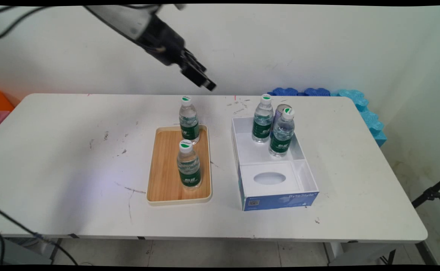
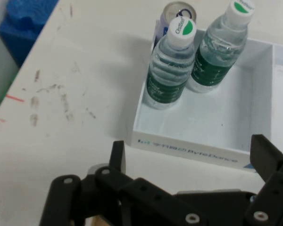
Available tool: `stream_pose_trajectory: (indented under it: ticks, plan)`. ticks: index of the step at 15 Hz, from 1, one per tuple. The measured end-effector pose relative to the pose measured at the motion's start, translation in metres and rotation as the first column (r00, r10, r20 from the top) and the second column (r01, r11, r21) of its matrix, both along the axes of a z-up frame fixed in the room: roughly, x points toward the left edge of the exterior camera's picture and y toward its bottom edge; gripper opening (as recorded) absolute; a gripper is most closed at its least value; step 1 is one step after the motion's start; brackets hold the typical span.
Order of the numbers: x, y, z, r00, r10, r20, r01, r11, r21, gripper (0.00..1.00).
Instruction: Pick up the green bottle from the white box
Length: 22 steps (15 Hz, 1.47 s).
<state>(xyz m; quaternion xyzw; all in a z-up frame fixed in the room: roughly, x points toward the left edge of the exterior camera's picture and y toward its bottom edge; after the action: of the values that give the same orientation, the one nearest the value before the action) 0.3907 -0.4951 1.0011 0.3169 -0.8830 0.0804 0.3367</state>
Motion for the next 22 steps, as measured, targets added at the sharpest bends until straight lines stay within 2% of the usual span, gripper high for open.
stream_pose_trajectory:
  ticks: [5,10,16,22]
  plan:
    - [-0.053,-0.038,-0.045,0.999,-0.029,0.022,0.027,0.998,0.055,1.00]
    - [-0.090,-0.069,-0.084,0.997,-0.067,0.024,0.065,0.995,0.081,1.00]
    - [-0.117,-0.096,-0.118,0.996,-0.090,0.020,0.088,0.993,0.084,1.00]
    - [-0.135,-0.112,-0.140,0.994,-0.109,0.012,0.107,0.990,0.092,1.00]
